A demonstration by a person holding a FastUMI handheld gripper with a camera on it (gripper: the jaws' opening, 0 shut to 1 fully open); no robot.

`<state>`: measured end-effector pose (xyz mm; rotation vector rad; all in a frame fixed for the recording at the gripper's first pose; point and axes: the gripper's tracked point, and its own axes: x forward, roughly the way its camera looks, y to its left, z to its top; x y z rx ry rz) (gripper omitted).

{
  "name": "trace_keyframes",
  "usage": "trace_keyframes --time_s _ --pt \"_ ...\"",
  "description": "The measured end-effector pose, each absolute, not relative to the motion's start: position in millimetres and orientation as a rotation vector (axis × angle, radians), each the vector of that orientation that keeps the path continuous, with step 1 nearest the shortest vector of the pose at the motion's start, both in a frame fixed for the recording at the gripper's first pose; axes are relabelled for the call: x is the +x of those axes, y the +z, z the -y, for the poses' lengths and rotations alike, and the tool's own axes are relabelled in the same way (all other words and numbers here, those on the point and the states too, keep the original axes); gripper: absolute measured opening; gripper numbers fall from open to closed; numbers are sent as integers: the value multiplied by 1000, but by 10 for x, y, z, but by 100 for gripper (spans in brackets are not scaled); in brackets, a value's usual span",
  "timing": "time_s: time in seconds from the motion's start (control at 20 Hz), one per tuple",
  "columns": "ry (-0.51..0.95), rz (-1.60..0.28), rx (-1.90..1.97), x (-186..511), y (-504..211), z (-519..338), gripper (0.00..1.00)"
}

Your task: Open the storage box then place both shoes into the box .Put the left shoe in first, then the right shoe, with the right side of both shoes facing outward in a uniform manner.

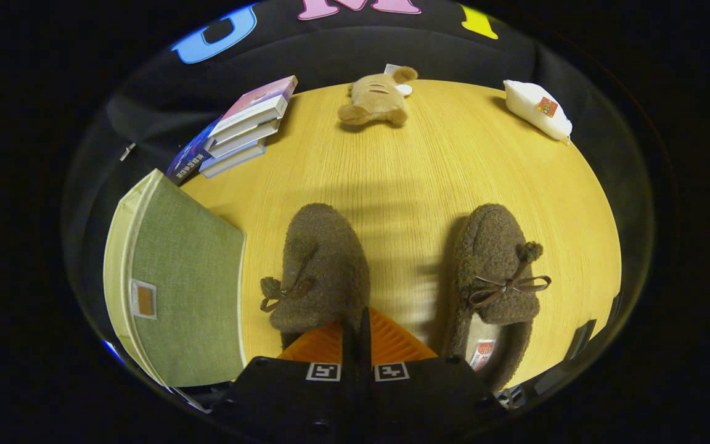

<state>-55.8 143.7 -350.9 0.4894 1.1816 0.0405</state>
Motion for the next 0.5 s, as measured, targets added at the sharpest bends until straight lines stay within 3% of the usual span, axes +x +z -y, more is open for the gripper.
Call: trace_keyframes --time_s 0.5 --pt "143 -1019 656 -258 -2118 -1764 5"
